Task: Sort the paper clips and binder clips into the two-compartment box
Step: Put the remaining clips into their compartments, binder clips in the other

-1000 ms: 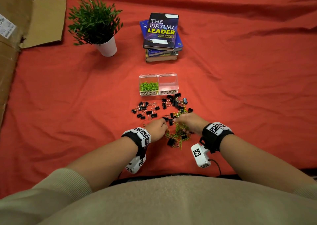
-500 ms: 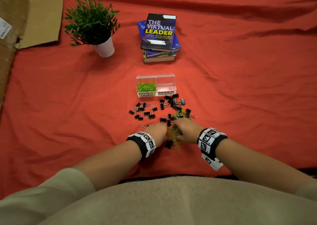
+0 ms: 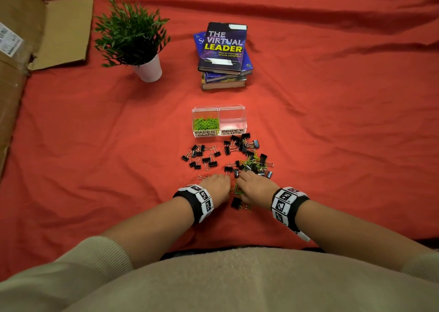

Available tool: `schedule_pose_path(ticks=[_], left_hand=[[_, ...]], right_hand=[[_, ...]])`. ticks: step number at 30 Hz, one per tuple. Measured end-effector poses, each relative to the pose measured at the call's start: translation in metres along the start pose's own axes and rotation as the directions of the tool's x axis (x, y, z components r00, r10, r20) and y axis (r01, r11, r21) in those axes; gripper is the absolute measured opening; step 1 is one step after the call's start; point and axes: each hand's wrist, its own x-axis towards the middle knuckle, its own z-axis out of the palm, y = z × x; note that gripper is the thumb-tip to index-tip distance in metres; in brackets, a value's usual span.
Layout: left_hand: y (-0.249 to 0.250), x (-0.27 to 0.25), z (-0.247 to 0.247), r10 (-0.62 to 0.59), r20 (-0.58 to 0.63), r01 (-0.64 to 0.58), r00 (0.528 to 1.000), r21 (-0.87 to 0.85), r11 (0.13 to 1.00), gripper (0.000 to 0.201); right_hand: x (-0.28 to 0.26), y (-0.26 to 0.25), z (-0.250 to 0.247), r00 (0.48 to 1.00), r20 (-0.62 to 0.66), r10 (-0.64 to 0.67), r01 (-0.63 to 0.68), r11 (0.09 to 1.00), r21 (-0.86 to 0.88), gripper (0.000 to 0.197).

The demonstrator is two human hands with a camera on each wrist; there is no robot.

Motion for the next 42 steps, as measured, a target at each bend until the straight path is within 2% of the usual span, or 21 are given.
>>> schedule_pose_path(ticks=[2, 6, 10, 12, 15, 17, 19, 21, 24, 27, 29, 31, 35, 39, 42], left_hand=[[0.001, -0.001, 0.0, 0.002, 0.005, -0.002, 1.0, -0.026, 1.0, 0.036], [-0.002, -0.004, -0.001, 0.025, 0.015, -0.023, 1.0, -0.115, 0.993, 0.033], [-0.012, -0.005, -0.004, -0.011, 0.056, 0.026, 0.998, -0.275, 0.961, 0.031], [-0.019, -0.006, -0.003, -0.024, 0.055, 0.042, 0.998, -0.341, 0.939, 0.03], [-0.027, -0.008, -0.002, -0.037, 0.041, 0.051, 0.998, -0.429, 0.902, 0.028], [-0.032, -0.01, -0.001, -0.051, 0.038, 0.062, 0.998, -0.485, 0.872, 0.026], [-0.036, -0.011, -0.003, -0.078, 0.02, 0.075, 0.997, -0.553, 0.83, 0.021], [-0.042, -0.013, -0.007, -0.127, 0.004, 0.101, 0.992, -0.624, 0.774, 0.014], [-0.055, -0.012, -0.016, -0.2, -0.012, 0.134, 0.98, -0.704, 0.698, 0.015], [-0.072, -0.009, -0.031, -0.237, -0.047, 0.128, 0.97, -0.733, 0.668, 0.018], [-0.084, -0.005, -0.046, -0.254, -0.079, 0.121, 0.964, -0.722, 0.682, 0.014], [-0.097, 0.001, -0.064, -0.272, -0.114, 0.122, 0.955, -0.686, 0.717, 0.009], [-0.118, 0.025, -0.1, -0.294, -0.178, 0.15, 0.939, -0.557, 0.817, 0.008], [-0.129, 0.058, -0.123, -0.273, -0.18, 0.18, 0.945, -0.412, 0.893, 0.018], [-0.128, 0.076, -0.126, -0.221, -0.17, 0.16, 0.96, -0.315, 0.935, 0.019]], right_hand=[[0.004, -0.001, 0.002, 1.0, -0.015, -0.018, 0.018, 1.0, 0.0, 0.03], [0.01, -0.002, 0.003, 0.999, 0.045, 0.006, -0.007, 1.0, 0.018, 0.031], [0.019, -0.002, -0.015, 0.982, 0.102, 0.157, -0.176, 0.958, 0.228, 0.017], [0.021, 0.004, -0.026, 0.968, 0.097, 0.233, -0.252, 0.879, 0.405, 0.01], [0.029, 0.016, -0.051, 0.942, 0.099, 0.321, -0.3, 0.673, 0.676, 0.013], [0.043, 0.021, -0.076, 0.933, 0.118, 0.341, -0.302, 0.558, 0.773, 0.015], [0.061, 0.024, -0.102, 0.927, 0.097, 0.362, -0.285, 0.514, 0.809, 0.016], [0.086, 0.026, -0.123, 0.921, 0.038, 0.388, -0.258, 0.532, 0.806, 0.018], [0.124, 0.02, -0.139, 0.899, -0.093, 0.429, -0.251, 0.676, 0.693, 0.017], [0.15, 0.008, -0.14, 0.904, -0.121, 0.411, -0.29, 0.795, 0.533, 0.019], [0.159, 0.005, -0.134, 0.92, -0.108, 0.376, -0.293, 0.845, 0.447, 0.019], [0.161, 0.005, -0.13, 0.931, -0.098, 0.352, -0.28, 0.859, 0.428, 0.019], [0.149, 0.013, -0.13, 0.941, -0.161, 0.298, -0.198, 0.87, 0.451, 0.032], [0.127, 0.024, -0.129, 0.932, -0.202, 0.3, -0.142, 0.818, 0.557, 0.033], [0.101, 0.026, -0.121, 0.909, -0.207, 0.361, -0.16, 0.763, 0.627, 0.022]])
